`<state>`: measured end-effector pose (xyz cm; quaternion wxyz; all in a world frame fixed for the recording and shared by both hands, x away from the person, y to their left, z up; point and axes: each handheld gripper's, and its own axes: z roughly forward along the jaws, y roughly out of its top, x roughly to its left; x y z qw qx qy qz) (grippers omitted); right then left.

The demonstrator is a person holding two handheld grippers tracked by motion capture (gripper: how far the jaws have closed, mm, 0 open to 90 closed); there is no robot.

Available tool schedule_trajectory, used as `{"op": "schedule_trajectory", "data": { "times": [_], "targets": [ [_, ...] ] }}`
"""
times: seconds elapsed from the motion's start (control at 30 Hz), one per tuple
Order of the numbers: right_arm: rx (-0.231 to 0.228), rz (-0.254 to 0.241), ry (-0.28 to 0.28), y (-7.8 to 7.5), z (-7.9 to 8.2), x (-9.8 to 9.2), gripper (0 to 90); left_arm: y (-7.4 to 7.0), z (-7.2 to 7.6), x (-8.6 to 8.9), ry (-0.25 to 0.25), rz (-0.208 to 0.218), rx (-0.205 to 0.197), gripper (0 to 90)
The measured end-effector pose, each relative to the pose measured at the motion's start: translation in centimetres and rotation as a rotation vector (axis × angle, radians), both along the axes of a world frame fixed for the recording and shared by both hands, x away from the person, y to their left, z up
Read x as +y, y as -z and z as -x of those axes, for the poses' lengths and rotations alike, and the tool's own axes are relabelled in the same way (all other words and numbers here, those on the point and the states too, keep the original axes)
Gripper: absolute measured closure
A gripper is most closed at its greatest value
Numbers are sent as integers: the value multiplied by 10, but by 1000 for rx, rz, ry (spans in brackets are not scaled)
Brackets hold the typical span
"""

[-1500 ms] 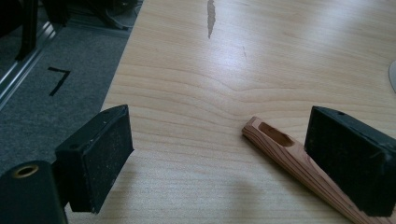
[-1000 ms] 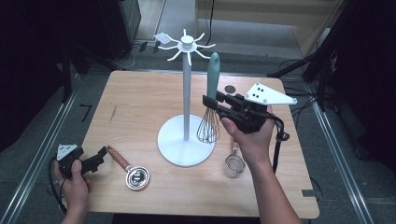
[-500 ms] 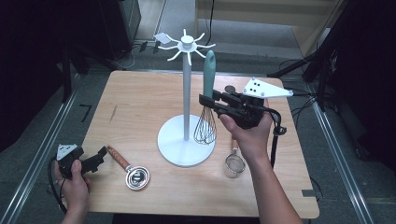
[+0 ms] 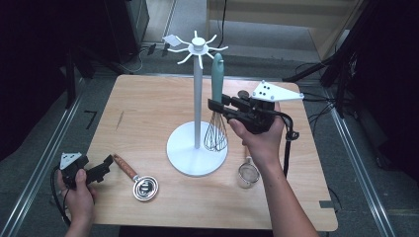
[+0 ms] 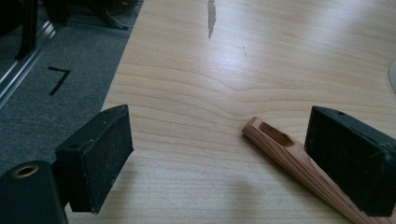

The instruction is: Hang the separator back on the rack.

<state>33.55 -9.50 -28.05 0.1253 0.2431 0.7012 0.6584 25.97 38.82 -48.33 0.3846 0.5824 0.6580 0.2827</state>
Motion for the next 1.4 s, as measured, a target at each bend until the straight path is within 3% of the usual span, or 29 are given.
{"op": "schedule_trajectory", "data": {
  "times": [0.07,0.17,0.23,0.37,0.53,0.73,0.9,1.1,1.27,1.4],
  "targets": [
    [-20,6,32,1,1,1,689,0,0,0,0,0,0,79],
    [-36,4,50,0,2,2,572,0,0,0,0,1,0,79],
    [-48,16,66,-1,3,2,558,0,0,0,1,1,1,80],
    [-106,35,112,-4,8,2,617,0,0,0,1,-1,0,80],
    [-138,15,128,-9,13,0,681,0,0,0,1,0,0,79],
    [-144,-28,154,-14,14,-7,900,0,0,0,2,0,0,80],
    [-139,-21,224,-22,12,-6,900,0,0,0,2,1,0,79],
    [-194,-17,280,-34,7,2,900,0,0,0,2,-1,1,80],
    [-205,-56,281,-40,-4,7,900,0,0,0,2,1,0,80],
    [-218,-86,271,-41,-2,10,900,0,0,0,1,6,-1,80]
  ]
}}
